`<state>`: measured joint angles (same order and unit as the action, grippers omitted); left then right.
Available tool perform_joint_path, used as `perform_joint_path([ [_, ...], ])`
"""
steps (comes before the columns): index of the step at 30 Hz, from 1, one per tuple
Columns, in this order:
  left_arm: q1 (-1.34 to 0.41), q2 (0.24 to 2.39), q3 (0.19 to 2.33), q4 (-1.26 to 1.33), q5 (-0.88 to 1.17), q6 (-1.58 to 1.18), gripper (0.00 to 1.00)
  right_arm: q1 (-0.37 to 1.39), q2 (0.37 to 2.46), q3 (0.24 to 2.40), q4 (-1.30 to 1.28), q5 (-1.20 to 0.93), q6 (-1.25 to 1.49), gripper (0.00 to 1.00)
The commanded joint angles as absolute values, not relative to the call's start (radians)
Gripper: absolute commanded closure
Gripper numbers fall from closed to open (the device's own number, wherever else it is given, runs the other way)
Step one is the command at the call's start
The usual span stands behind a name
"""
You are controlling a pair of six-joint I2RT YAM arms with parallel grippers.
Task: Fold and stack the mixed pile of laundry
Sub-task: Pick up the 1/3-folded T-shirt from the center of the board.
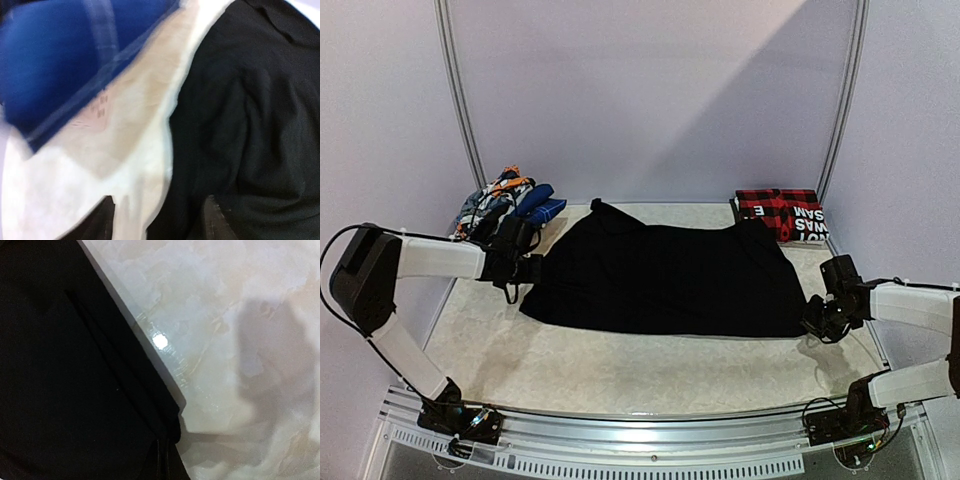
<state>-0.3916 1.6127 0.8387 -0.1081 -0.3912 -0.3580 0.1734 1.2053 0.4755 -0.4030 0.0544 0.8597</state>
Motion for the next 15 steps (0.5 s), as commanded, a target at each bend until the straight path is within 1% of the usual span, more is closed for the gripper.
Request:
perform_joint_path([
  [1, -0.424, 1.482, 0.815, -0.233, -0.488, -0.389, 0.32, 0.166, 1.189, 0.456, -0.419, 0.086, 0.855, 1.00],
  [3, -0.448, 1.425, 0.801, -0.303, -0.504, -0.410, 0.27, 0.166, 1.186, 0.458, -0.419, 0.093, 0.851, 1.00],
  [6, -0.474, 1.335, 0.769, -0.389, -0.495, -0.462, 0.25, 0.166, 1.176, 0.461, -0.419, 0.110, 0.841, 1.00],
  [10, -0.523, 1.244, 0.711, -0.452, -0.447, -0.533, 0.27, 0.166, 1.170, 0.458, -0.408, 0.114, 0.842, 1.00],
  [15, -0.588, 1.211, 0.682, -0.561, -0.429, -0.603, 0.29, 0.166, 1.173, 0.453, -0.400, 0.113, 0.839, 1.00],
])
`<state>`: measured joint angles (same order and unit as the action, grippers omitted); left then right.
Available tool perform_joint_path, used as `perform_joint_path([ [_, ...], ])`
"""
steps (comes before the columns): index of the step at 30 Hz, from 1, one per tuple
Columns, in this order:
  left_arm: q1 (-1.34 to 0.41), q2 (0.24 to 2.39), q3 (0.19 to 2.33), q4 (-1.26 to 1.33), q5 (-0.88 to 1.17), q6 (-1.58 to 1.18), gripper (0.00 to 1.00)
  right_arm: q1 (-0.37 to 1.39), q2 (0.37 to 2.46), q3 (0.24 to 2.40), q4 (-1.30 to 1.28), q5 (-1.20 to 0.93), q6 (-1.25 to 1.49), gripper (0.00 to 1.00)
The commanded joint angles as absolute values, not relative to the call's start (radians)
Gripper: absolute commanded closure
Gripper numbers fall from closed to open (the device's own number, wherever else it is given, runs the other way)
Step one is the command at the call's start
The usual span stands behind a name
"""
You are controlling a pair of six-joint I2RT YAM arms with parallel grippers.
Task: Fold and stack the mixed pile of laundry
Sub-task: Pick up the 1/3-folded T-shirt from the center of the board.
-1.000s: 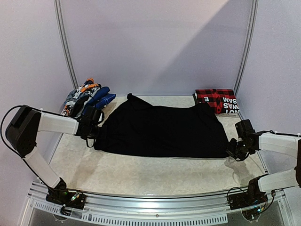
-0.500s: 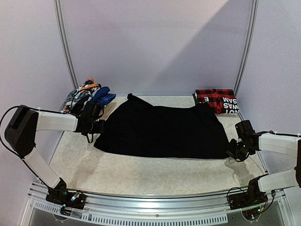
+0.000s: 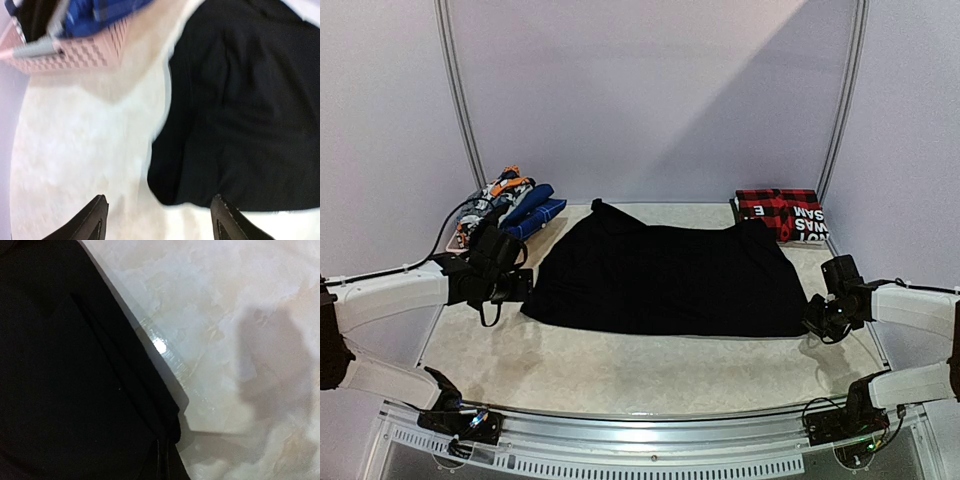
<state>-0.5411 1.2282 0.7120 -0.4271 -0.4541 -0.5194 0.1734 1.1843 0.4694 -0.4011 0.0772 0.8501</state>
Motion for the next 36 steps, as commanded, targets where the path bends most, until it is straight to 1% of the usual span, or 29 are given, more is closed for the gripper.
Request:
perform_joint_path([
  [1, -0.598, 1.210, 0.678, -0.577, -0.422, -0.616, 0.30, 0.166, 1.173, 0.453, -0.398, 0.111, 0.838, 1.00],
  [5, -0.621, 1.210, 0.647, -0.579, -0.358, -0.651, 0.36, 0.166, 1.172, 0.449, -0.392, 0.105, 0.833, 1.00],
  [8, -0.621, 1.221, 0.606, -0.525, -0.340, -0.656, 0.37, 0.166, 1.173, 0.444, -0.382, 0.100, 0.834, 1.00],
  [11, -0.621, 1.243, 0.568, -0.433, -0.336, -0.654, 0.38, 0.166, 1.170, 0.443, -0.382, 0.097, 0.832, 1.00],
  [14, -0.615, 1.291, 0.550, -0.341, -0.328, -0.653, 0.42, 0.166, 1.164, 0.439, -0.383, 0.096, 0.830, 1.00],
  [17, -0.603, 1.352, 0.548, -0.263, -0.318, -0.651, 0.44, 0.166, 1.154, 0.436, -0.388, 0.098, 0.829, 1.00],
  [24, -0.570, 1.426, 0.515, -0.101, -0.320, -0.670, 0.46, 0.166, 1.150, 0.434, -0.388, 0.100, 0.830, 1.00],
  [32, -0.534, 1.420, 0.484, -0.046, -0.323, -0.676, 0.47, 0.165, 1.160, 0.437, -0.388, 0.103, 0.833, 1.00],
  [34, -0.529, 1.410, 0.476, -0.038, -0.326, -0.680, 0.46, 0.166, 1.161, 0.437, -0.387, 0.104, 0.833, 1.00],
  [36, -0.520, 1.396, 0.462, -0.025, -0.327, -0.685, 0.43, 0.166, 1.161, 0.437, -0.387, 0.106, 0.833, 1.00],
])
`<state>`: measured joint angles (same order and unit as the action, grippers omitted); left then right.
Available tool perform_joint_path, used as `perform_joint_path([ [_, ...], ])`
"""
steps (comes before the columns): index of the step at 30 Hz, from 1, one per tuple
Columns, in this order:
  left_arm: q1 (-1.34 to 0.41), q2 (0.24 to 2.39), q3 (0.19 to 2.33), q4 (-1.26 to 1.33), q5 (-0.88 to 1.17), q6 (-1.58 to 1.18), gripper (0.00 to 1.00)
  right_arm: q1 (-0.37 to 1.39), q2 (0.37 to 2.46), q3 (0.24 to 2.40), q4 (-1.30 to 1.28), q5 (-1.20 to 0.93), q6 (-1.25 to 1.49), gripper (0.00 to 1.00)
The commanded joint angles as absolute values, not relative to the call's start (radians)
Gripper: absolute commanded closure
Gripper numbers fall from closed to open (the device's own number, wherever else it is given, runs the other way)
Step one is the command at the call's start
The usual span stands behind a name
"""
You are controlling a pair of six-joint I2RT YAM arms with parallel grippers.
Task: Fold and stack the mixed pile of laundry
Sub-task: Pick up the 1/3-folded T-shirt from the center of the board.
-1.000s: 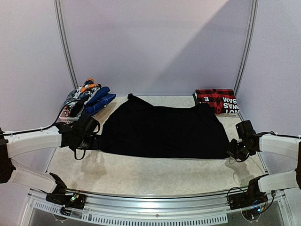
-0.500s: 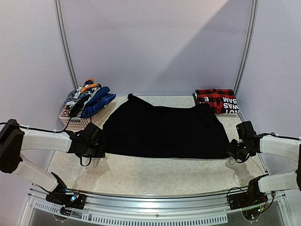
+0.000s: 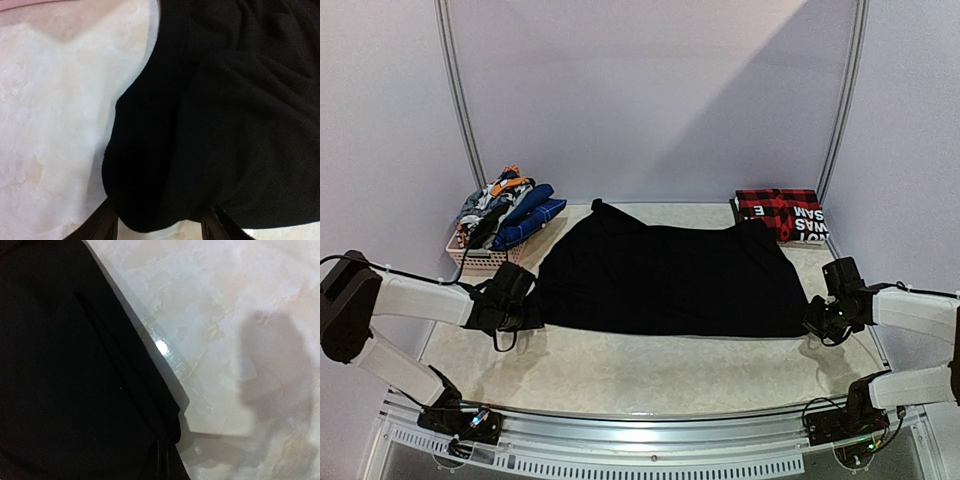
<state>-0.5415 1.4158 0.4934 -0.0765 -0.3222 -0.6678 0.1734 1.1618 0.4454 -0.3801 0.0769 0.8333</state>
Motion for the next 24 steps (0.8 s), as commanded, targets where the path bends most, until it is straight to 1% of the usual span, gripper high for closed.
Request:
perform_joint_path([
  [1, -0.514, 1.389, 0.455, -0.018, -0.318, -0.689, 0.41, 0.166, 1.162, 0.437, -0.387, 0.105, 0.834, 1.00],
  [4, -0.498, 1.386, 0.443, 0.038, -0.296, -0.691, 0.36, 0.166, 1.167, 0.439, -0.387, 0.106, 0.834, 1.00],
  [7, -0.482, 1.424, 0.442, 0.064, -0.290, -0.689, 0.36, 0.166, 1.172, 0.440, -0.386, 0.103, 0.833, 1.00],
  [13, -0.439, 1.486, 0.378, 0.273, -0.200, -0.700, 0.40, 0.166, 1.172, 0.439, -0.385, 0.103, 0.832, 1.00],
  [16, -0.426, 1.507, 0.366, 0.318, -0.191, -0.700, 0.45, 0.166, 1.173, 0.439, -0.387, 0.103, 0.833, 1.00],
  [19, -0.417, 1.522, 0.359, 0.353, -0.191, -0.697, 0.56, 0.166, 1.176, 0.440, -0.387, 0.105, 0.834, 1.00],
  [22, -0.411, 1.534, 0.351, 0.396, -0.186, -0.690, 0.76, 0.166, 1.177, 0.440, -0.389, 0.107, 0.837, 1.00],
  [24, -0.408, 1.540, 0.350, 0.412, -0.184, -0.685, 0.86, 0.166, 1.175, 0.440, -0.391, 0.108, 0.838, 1.00],
])
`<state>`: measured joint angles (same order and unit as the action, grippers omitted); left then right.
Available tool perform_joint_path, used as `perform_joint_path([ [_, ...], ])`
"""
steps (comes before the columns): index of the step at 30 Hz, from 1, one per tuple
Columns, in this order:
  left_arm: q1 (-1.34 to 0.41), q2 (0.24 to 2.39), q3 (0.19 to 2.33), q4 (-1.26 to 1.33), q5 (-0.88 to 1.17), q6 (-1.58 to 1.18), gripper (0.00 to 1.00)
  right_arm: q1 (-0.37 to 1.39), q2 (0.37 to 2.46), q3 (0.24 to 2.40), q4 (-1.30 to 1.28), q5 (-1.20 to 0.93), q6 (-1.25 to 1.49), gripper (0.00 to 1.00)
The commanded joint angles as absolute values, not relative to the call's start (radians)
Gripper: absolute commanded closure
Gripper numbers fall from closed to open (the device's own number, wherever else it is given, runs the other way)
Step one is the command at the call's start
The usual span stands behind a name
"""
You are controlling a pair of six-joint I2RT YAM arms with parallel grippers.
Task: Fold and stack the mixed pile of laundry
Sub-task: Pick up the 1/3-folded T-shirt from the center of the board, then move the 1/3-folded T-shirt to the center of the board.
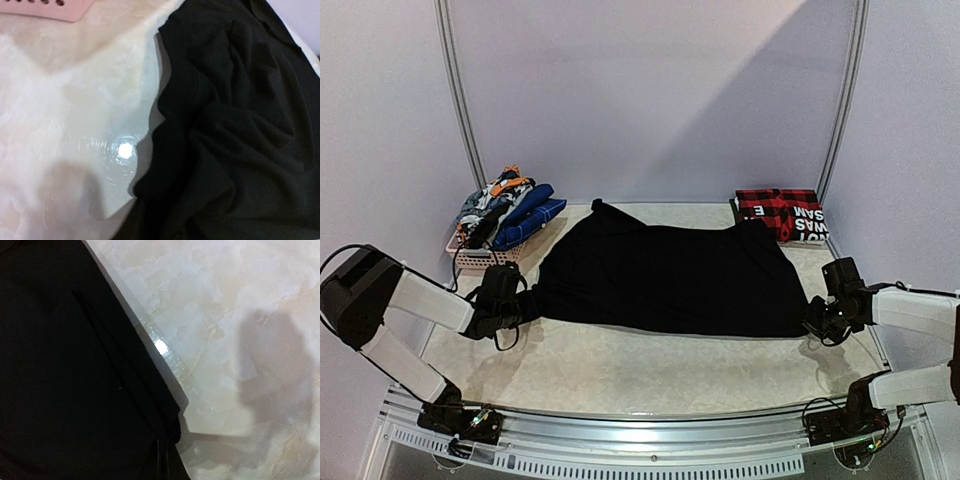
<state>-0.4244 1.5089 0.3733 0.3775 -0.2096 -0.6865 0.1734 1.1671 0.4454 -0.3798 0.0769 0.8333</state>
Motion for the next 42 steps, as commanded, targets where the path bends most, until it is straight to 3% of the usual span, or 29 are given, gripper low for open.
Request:
perform_joint_path([
  [1, -0.407, 1.540, 0.350, 0.415, -0.182, -0.682, 0.91, 0.166, 1.174, 0.441, -0.393, 0.109, 0.840, 1.00],
  [3, -0.408, 1.528, 0.350, 0.413, -0.179, -0.680, 1.00, 0.166, 1.170, 0.444, -0.399, 0.108, 0.842, 1.00],
  [15, -0.410, 1.237, 0.326, 0.123, -0.191, -0.719, 1.00, 0.166, 1.102, 0.496, -0.551, 0.087, 0.816, 1.00],
  [28, -0.423, 0.700, 0.336, -0.427, -0.237, -0.814, 1.00, 0.166, 1.012, 0.510, -0.737, -0.035, 0.780, 1.00],
  [37, -0.425, 0.613, 0.415, -0.645, -0.245, -0.893, 1.00, 0.166, 0.867, 0.519, -0.861, -0.059, 0.882, 1.00],
  [42, -0.427, 0.567, 0.428, -0.672, -0.204, -0.909, 0.91, 0.165, 0.831, 0.512, -0.866, -0.036, 0.876, 1.00],
])
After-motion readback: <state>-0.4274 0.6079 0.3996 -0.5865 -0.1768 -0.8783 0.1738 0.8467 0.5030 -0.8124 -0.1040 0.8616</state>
